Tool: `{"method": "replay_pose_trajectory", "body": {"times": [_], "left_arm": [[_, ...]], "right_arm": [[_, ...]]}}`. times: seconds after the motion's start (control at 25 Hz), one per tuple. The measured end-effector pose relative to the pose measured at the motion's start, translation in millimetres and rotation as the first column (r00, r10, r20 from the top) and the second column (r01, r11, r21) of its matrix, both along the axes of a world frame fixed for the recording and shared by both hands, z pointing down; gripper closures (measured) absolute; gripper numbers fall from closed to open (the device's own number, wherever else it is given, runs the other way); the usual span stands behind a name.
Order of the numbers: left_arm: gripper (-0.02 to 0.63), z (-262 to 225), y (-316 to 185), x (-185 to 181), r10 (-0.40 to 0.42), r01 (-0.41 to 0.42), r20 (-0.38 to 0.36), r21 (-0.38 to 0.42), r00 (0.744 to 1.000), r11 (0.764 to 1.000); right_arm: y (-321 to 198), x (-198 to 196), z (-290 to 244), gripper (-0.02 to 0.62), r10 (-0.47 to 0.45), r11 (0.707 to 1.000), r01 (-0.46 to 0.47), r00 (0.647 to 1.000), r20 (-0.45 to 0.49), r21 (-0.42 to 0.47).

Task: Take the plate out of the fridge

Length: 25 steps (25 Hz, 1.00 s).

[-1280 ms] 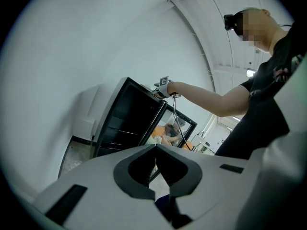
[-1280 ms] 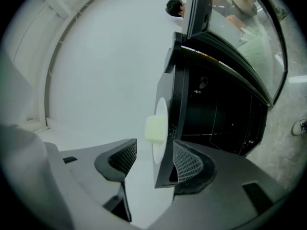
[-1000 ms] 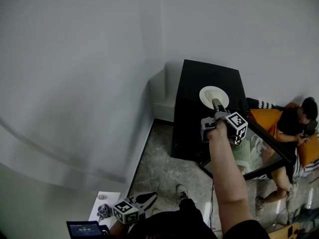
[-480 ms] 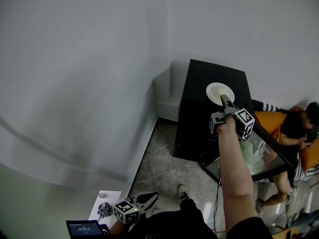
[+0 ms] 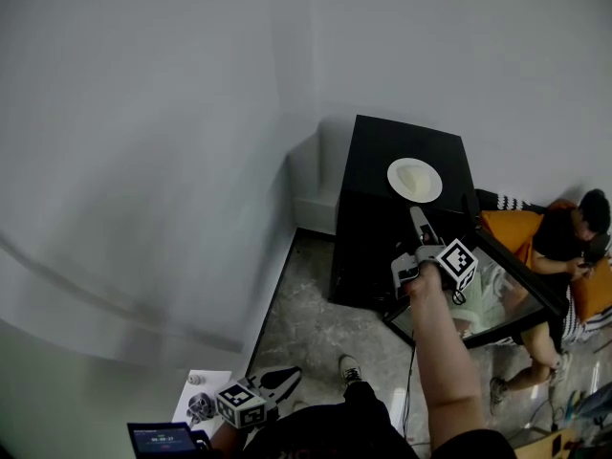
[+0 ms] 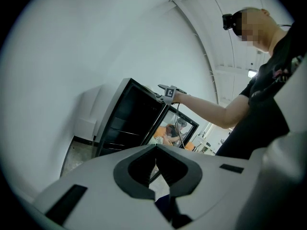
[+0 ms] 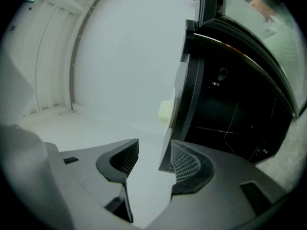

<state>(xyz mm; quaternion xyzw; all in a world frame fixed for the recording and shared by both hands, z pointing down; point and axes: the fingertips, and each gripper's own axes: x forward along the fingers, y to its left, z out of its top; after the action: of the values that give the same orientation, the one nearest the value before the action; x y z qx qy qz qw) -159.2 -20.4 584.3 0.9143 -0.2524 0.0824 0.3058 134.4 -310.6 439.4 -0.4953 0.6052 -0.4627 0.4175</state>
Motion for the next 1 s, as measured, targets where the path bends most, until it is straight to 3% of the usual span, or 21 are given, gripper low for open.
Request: {"method": "replay_pose_trajectory", "body": {"times": [0.08,0.16,0.32,0.56,0.68,0.84,0.92,1.0], "left_arm": [[0.600,-2,0,0,0.006,-0.005,-0.002,0.014,1.000,1.000],[0.600,-7,-3,0,0.016,-0.016,-0.007,0.031,1.000,0.999],[0.600,-19,-1,-2,0.052,-0.050,-0.020,0.065,0.998,0.997],[0.600,-35,18,-8,0.136,-0.132,-0.053,0.079,0.989,0.988],[0.600,-36,35,-4,0.182,-0.178,-0.058,0.069,0.982,0.982],[0.600,-33,48,12,0.229,-0.226,-0.063,0.056,0.971,0.973],[0.600,-33,55,20,0.244,-0.241,-0.072,0.051,0.967,0.969],[0.600,-35,63,23,0.254,-0.251,-0.073,0.045,0.965,0.967]], "right_arm": [[19,-10,3,0.418,-0.045,0.998,0.049,0.994,-0.104,0.038],[39,-20,10,0.584,-0.086,0.994,0.098,0.975,-0.206,0.049],[92,-52,19,0.588,-0.187,0.972,0.222,0.931,-0.314,0.081],[207,-122,46,0.588,-0.345,0.904,0.422,0.810,-0.474,0.062],[260,-151,62,0.588,-0.400,0.874,0.486,0.733,-0.550,0.011],[311,-177,75,0.588,-0.450,0.842,0.538,0.681,-0.578,-0.022],[332,-188,85,0.588,-0.484,0.822,0.565,0.629,-0.609,-0.069],[349,-198,93,0.588,-0.519,0.796,0.592,0.556,-0.650,-0.129]]}}
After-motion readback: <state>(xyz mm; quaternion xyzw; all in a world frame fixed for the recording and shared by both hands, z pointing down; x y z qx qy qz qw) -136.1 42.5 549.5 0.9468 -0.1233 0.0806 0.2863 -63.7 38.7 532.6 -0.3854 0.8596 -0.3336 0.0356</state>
